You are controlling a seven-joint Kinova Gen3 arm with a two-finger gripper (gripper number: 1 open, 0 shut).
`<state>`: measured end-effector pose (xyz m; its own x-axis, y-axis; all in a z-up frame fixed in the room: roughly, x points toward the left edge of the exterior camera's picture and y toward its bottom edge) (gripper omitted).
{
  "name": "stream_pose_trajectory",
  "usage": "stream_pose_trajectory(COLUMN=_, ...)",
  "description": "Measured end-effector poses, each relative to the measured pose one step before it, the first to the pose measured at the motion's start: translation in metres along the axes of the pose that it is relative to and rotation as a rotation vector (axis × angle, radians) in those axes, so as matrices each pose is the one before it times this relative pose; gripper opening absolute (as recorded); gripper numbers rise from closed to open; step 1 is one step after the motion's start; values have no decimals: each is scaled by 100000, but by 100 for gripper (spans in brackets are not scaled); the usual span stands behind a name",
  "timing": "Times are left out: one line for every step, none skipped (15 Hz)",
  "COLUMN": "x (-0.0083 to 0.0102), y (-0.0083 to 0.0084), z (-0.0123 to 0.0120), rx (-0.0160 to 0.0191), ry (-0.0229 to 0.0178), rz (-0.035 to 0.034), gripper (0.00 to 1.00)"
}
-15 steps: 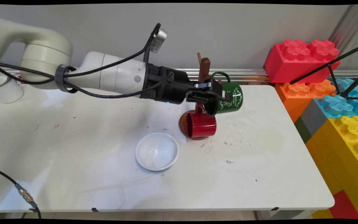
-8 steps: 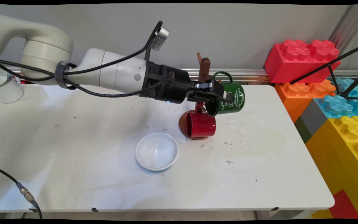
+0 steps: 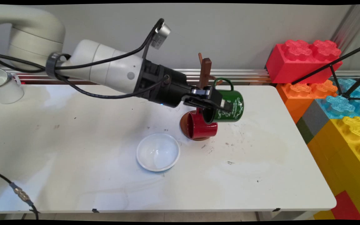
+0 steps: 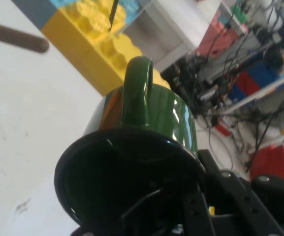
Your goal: Place the picked object on the table
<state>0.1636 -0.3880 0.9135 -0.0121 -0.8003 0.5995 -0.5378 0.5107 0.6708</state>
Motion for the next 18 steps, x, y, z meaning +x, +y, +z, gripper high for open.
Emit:
stream_pose_trajectory(x=36, y=207, z=-294, rx=946, ry=-1784, rz=905, gripper=0)
stream_pose_trajectory(x=25, y=117, z=-191, rx=658, ry=-1172, rz=555, gripper=0)
stream_pose_trajectory(x=51, y=181, z=-306, rx=956, ry=-1788, rz=799, gripper=0)
stream_pose_trajectory(x=36, y=116, z=-215, rx=681, ry=-1216, rz=472, gripper=0)
stream_pose_trajectory(x=45, y=188, z=-313, rx=905, ry=-1777, rz=758, gripper=0)
stream_pose_trajectory(x=50, y=168, z=-304, rx=823, ry=-1677, rz=781, gripper=0)
stream_pose_trajectory(x=26, y=203, z=-420, rx=1124, ry=-2185, rz=1191, gripper=0)
stream_pose_trajectory(x=32, y=139, z=-274, rx=773, ry=-1671, rz=1111, gripper=0)
stream_pose_trajectory(x=9, y=82, z=-198, rx=564, ry=-1208, rz=907, gripper=0)
stream_pose_trajectory(x=10, y=106, z=-274, rx=793, ry=-1647, rz=1365, gripper=0)
stream_pose_trajectory(x=14, y=119, z=-312, rx=884, ry=-2145, rz=2184, gripper=0)
stream_pose_trajectory(x=3, y=89, z=-303, rx=916, ry=-2132, rz=2296, gripper=0)
stream_pose_trajectory(x=5, y=16, z=-262, rx=951, ry=-2156, rz=2494, gripper=0)
stream_pose_trajectory(x=13, y=-53, z=-177, rx=825, ry=-1724, rz=1992, gripper=0)
stream_pose_trajectory(x=11, y=-160, z=-298, rx=1454, ry=-2511, rz=2938, gripper=0)
stream_pose_trajectory(x=1, y=-145, z=-216, rx=1012, ry=-1770, rz=2154, gripper=0)
stream_pose_trajectory(x=22, y=-275, z=-299, rx=1537, ry=-2554, rz=3111, gripper=0)
stream_pose_trajectory(x=-2, y=-226, z=-189, rx=1047, ry=-1914, rz=2177, gripper=0)
